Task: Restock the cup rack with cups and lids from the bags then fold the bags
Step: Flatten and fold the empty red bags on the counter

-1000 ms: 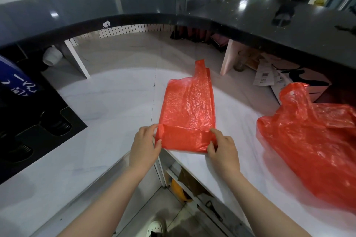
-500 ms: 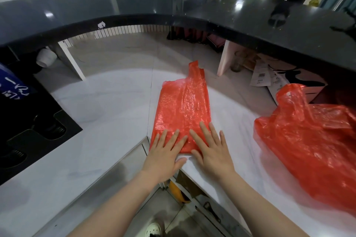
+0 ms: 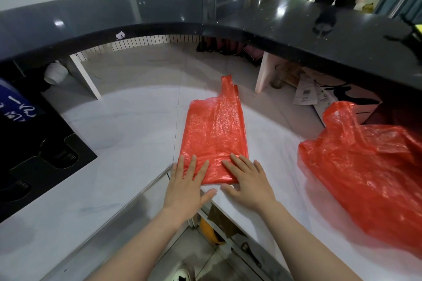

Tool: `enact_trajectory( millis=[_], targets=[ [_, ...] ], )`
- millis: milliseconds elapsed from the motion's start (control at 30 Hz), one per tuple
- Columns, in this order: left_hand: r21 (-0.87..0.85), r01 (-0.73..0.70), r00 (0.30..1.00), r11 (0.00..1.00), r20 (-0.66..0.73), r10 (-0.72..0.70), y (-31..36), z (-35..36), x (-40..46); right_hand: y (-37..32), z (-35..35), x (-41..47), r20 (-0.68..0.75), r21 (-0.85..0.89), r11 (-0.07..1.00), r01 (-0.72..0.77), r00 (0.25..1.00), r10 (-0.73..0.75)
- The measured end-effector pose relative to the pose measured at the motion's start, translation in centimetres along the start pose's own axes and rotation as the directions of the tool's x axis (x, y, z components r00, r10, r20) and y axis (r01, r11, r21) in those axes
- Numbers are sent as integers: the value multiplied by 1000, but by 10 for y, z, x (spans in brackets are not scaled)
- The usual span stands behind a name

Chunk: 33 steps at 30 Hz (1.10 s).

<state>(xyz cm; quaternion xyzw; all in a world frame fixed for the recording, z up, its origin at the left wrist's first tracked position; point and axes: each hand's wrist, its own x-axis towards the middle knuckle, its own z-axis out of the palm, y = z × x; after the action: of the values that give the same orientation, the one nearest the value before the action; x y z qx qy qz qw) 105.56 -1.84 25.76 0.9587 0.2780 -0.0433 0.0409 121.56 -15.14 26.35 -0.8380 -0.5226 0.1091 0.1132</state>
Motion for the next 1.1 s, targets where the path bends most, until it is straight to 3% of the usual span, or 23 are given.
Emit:
enact_trajectory(
  millis=[133,233,333,467,533,633,767,867,1000,1100],
  targets=[
    [-25,-165,986,986,25,165,-30,-6,-3,7,-4,-8,-174,256,967,14,984,31],
    [-88,-239,969,967,-80,233,-51,-12,-8,9,0,-10,-210,357,934,-17,973,98],
    [-380,-110,984,918,-170,48,-62,-14,-13,11,3,-8,-221,424,901,-90,955,199],
    [-688,50,945,724,-202,-257,-60,-16,-16,13,2,-5,-273,457,885,-87,933,233],
    [-771,88,926,630,-171,-337,-58,-18,-15,13,1,-5,-276,467,880,-85,932,236],
    [-804,144,924,577,-100,-370,-55,-19,-11,11,2,-5,-257,533,833,-148,910,326],
    [-757,216,922,616,-50,-384,-49,-20,-6,5,5,-4,-211,583,779,-230,884,418],
    [-713,238,923,660,-46,-383,-46,-23,-5,4,5,-4,-257,527,824,-208,885,388],
    [-467,106,930,878,-266,-254,-35,-28,-8,1,7,-4,-291,425,885,-190,898,332],
    [-353,100,936,930,-284,-209,-22,-31,-3,0,7,-4,-310,354,919,-175,905,292]
  ],
)
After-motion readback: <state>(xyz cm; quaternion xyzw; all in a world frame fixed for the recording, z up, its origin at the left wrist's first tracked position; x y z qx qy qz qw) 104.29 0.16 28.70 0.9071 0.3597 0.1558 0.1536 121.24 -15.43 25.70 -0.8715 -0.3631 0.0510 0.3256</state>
